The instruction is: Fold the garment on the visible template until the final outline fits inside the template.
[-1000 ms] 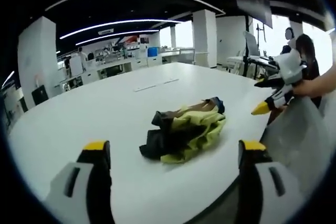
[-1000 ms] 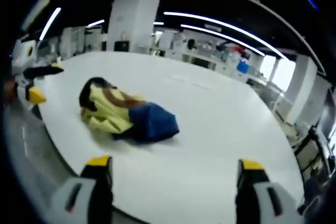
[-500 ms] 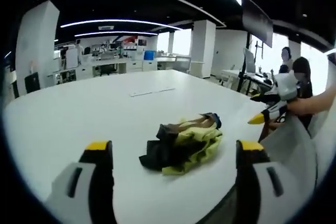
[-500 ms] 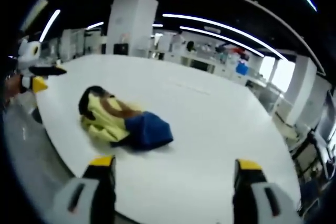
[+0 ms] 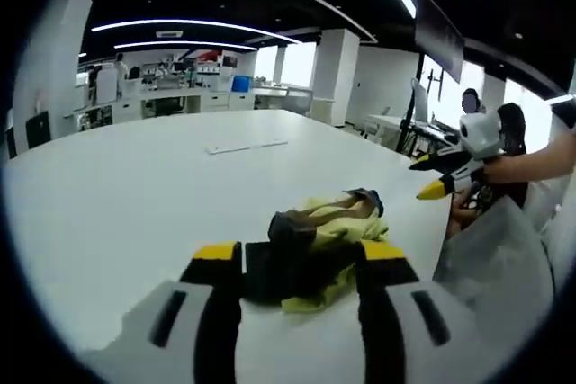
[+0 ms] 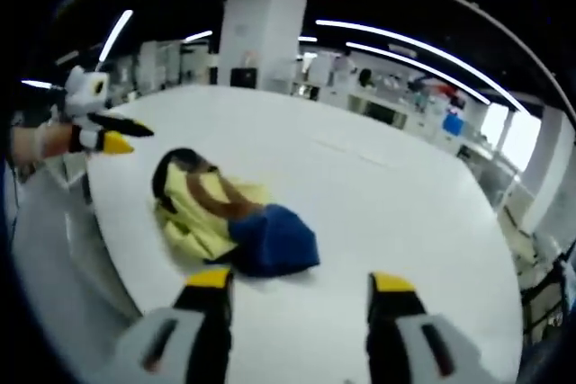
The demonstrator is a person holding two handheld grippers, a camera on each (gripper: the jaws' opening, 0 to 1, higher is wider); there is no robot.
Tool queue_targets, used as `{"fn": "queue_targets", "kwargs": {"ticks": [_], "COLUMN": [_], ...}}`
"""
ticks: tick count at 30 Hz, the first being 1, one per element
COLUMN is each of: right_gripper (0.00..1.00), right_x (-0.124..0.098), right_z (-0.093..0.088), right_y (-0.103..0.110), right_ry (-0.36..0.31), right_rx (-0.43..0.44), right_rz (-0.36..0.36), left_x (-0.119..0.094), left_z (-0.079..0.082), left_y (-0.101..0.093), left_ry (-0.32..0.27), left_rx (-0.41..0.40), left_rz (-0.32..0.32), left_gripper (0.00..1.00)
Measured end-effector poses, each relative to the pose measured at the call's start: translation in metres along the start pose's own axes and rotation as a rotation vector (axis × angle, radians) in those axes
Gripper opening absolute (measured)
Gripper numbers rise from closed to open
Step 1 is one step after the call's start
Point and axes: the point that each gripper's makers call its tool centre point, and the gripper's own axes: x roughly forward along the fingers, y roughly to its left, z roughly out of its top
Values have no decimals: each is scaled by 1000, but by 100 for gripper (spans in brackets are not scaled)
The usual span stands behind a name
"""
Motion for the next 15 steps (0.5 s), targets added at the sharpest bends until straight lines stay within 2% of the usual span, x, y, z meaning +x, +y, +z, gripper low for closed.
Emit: {"fn": "queue_targets", "kwargs": {"ticks": [2,5,8,12,15], "right_gripper": [52,43,40,32,28], "right_x": [9,18,30,41,46], "right_z": [1,4,3,0,-2], "right_y": [6,19,27,32,33], "right_ry": [-3,-8,2,10,21], "right_rx": [-3,-6,-9,-13,-1], "right_rz": [19,56,82,104,111], "left_x": [6,12,16,22,25], "left_z": [-8,-15,-20,-31,-33], "left_y": [-2,-2,-5,-3,-2], "left_ry": [35,55,76,106,119], "left_rx": [2,6,0,0,-3], "left_rz": [-6,-8,-3,-1,8], "left_gripper": [44,42,37,32,26]}}
